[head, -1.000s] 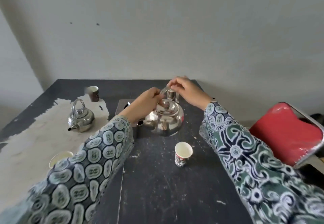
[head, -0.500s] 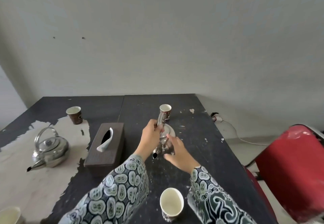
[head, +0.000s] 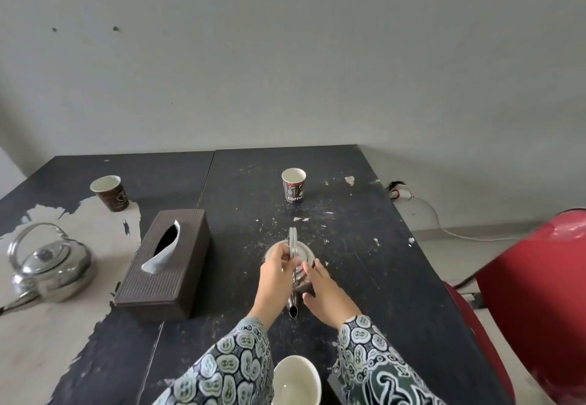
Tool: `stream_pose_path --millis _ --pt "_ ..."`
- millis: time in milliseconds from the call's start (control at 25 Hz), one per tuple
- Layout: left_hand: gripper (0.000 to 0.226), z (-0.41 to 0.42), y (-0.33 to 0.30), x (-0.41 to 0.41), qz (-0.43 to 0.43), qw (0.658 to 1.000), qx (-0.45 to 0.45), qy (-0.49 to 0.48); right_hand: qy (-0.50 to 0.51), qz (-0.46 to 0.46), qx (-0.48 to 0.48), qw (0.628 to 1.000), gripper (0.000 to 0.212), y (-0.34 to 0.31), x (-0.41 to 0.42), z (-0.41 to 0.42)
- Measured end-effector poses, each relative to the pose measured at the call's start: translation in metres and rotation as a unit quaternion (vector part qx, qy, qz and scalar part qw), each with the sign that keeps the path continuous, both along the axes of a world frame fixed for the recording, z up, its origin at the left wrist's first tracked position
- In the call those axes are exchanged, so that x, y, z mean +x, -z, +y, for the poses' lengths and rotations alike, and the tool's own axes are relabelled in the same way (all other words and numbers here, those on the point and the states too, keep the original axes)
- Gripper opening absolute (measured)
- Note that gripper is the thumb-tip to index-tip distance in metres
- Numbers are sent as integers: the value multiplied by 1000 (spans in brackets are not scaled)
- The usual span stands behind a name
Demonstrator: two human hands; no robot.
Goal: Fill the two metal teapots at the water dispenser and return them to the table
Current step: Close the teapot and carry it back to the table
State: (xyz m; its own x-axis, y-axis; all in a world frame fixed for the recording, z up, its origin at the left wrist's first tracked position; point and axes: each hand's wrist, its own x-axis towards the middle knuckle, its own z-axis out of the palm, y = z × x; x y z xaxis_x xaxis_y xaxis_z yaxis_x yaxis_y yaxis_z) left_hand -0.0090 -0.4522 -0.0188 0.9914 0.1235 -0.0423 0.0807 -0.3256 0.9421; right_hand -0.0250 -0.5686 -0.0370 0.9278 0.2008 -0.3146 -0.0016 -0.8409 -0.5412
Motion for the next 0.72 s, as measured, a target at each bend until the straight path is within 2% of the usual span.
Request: stream_pose_path --millis 120,200,320,400,600,720 --pt "9 -4 5 10 0 1000 -4 -16 11 -33 -68 997 65 10 5 4" --pt "11 -4 1 22 4 1000 24 -5 16 -61 -100 993 65 13 14 6" --pt "15 -8 -3 39 21 998 59 13 29 -65 -102 992 64 14 33 2" --pt "9 -9 -3 46 25 997 66 27 31 -59 -112 991 65 13 41 0" --pt "3 -3 -10 59 55 995 56 59 31 -56 -133 989 67 14 51 0" --pt "5 3 -10 59 79 995 12 56 32 -55 -144 987 68 16 50 2"
